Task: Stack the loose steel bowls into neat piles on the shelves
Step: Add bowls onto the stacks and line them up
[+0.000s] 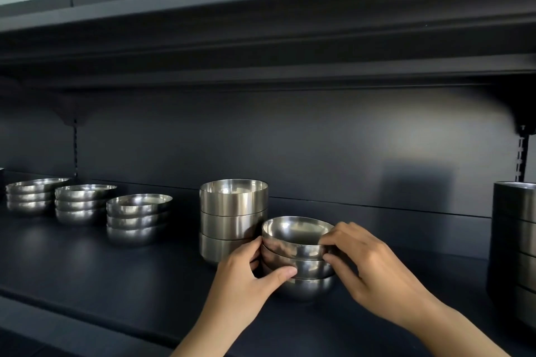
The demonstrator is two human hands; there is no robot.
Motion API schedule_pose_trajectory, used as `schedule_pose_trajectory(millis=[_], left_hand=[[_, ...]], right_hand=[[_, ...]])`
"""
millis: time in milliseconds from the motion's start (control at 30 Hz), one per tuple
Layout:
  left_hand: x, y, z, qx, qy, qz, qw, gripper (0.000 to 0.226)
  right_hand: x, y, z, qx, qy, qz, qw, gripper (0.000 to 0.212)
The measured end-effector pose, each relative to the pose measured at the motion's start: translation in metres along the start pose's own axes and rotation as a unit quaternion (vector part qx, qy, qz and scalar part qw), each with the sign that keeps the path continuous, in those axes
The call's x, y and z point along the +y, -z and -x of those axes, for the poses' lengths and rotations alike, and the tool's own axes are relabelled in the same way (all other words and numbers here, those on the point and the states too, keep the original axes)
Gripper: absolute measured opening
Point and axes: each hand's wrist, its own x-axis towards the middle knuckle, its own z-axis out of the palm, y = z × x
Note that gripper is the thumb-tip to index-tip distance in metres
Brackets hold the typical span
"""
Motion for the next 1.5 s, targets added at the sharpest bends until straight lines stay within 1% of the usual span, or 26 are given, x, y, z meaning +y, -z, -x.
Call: schedule_pose_trajectory(millis=[67, 200, 333, 500, 667, 767, 867, 1000, 1100, 1267, 1400, 1500], left_hand=[[-0.001, 0.000, 0.000, -0.004, 0.002, 0.012, 1.000, 0.031], [-0.004, 0.000, -0.001, -0.007, 0.011, 0.019, 1.000, 0.031], [-0.007, -0.001, -0.002, -0.016, 0.028, 0.025, 0.999, 0.025], [-0.008, -0.001, -0.002, -0.025, 0.038, 0.043, 0.998, 0.029], [-0.011, -0.002, -0.003, -0.040, 0.055, 0.045, 0.997, 0.026], [-0.013, -0.002, -0.003, -0.042, 0.060, 0.043, 0.996, 0.029], [-0.015, -0.003, -0.004, -0.048, 0.064, 0.040, 0.996, 0.032], [-0.016, -0.002, -0.004, -0.051, 0.065, 0.032, 0.996, 0.031], [-0.017, -0.002, -0.005, -0.044, 0.058, 0.018, 0.997, 0.028], [-0.015, -0.001, -0.005, -0.034, 0.051, -0.007, 0.998, 0.031], [-0.010, 0.000, -0.004, 0.004, 0.038, -0.048, 0.998, 0.031], [-0.006, 0.000, -0.001, 0.040, 0.013, -0.074, 0.996, 0.037]], right_hand=[[0.000, 0.000, 0.001, 0.000, -0.001, 0.004, 1.000, 0.010], [0.000, 0.001, 0.001, 0.000, -0.002, 0.009, 1.000, 0.009], [0.000, 0.001, 0.000, -0.001, -0.004, 0.012, 1.000, 0.009], [0.000, 0.003, 0.000, -0.001, -0.001, 0.005, 1.000, 0.010], [0.002, 0.003, 0.000, 0.006, -0.005, -0.006, 1.000, 0.013], [0.004, 0.004, 0.002, 0.009, -0.010, -0.030, 0.999, 0.018], [0.007, 0.004, 0.003, 0.010, -0.017, -0.032, 0.999, 0.023], [0.010, 0.003, 0.003, 0.015, -0.019, -0.036, 0.999, 0.024], [0.013, 0.001, 0.004, 0.023, -0.023, -0.051, 0.998, 0.023], [0.017, 0.000, 0.007, 0.044, -0.043, -0.052, 0.997, 0.022], [0.018, -0.001, 0.012, 0.072, -0.082, -0.041, 0.993, 0.027], [0.017, -0.004, 0.014, 0.083, -0.107, -0.029, 0.990, 0.028]])
